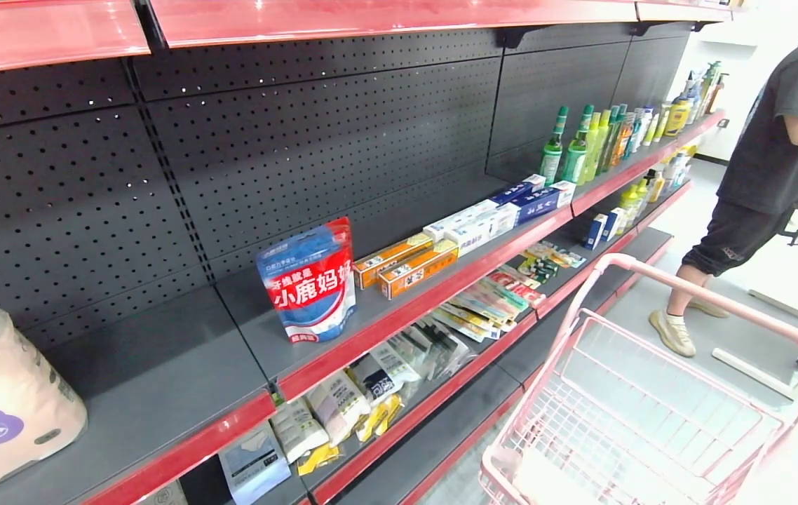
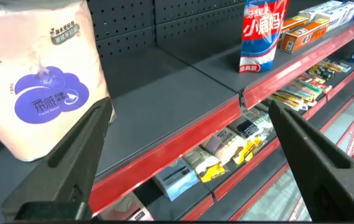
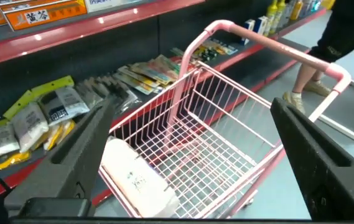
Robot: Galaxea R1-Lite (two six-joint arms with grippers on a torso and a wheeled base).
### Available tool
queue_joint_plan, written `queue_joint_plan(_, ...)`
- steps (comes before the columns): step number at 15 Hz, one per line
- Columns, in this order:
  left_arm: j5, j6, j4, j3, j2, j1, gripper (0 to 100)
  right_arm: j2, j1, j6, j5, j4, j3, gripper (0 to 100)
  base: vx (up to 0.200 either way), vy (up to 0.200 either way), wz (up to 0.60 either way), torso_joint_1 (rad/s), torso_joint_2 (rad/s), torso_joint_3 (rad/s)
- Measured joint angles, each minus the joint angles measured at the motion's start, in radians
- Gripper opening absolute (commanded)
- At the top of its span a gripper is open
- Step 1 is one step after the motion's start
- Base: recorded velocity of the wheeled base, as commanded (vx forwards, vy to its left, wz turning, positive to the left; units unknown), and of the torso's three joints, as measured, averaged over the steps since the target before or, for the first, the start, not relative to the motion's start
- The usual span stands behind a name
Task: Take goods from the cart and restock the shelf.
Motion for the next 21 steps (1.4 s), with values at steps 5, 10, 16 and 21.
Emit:
queue_joint_plan(5,0.000,-0.001,0.000,0.000,0.000,0.001,100,0.005,-0.001,-0.006,0.003,-0.003,0.002,100,0.000,0.000,0.00,0.000,0.00,0.000)
queue_joint_plan(10,0.000,-0.001,0.000,0.000,0.000,0.001,100,0.035,0.023,0.072,0.022,-0.032,-0.071,100,0.000,0.000,0.00,0.000,0.00,0.000)
queue_joint_plan(16,0.000,0.000,0.000,0.000,0.000,0.001,100,0.673,0.069,0.184,0.050,-0.033,-0.537,100,0.000,0.000,0.00,0.000,0.00,0.000)
queue_joint_plan(21,0.000,0.000,0.001,0.000,0.000,0.001,100,1.336,0.153,0.060,0.091,-0.028,-0.614,100,0.000,0.000,0.00,0.000,0.00,0.000)
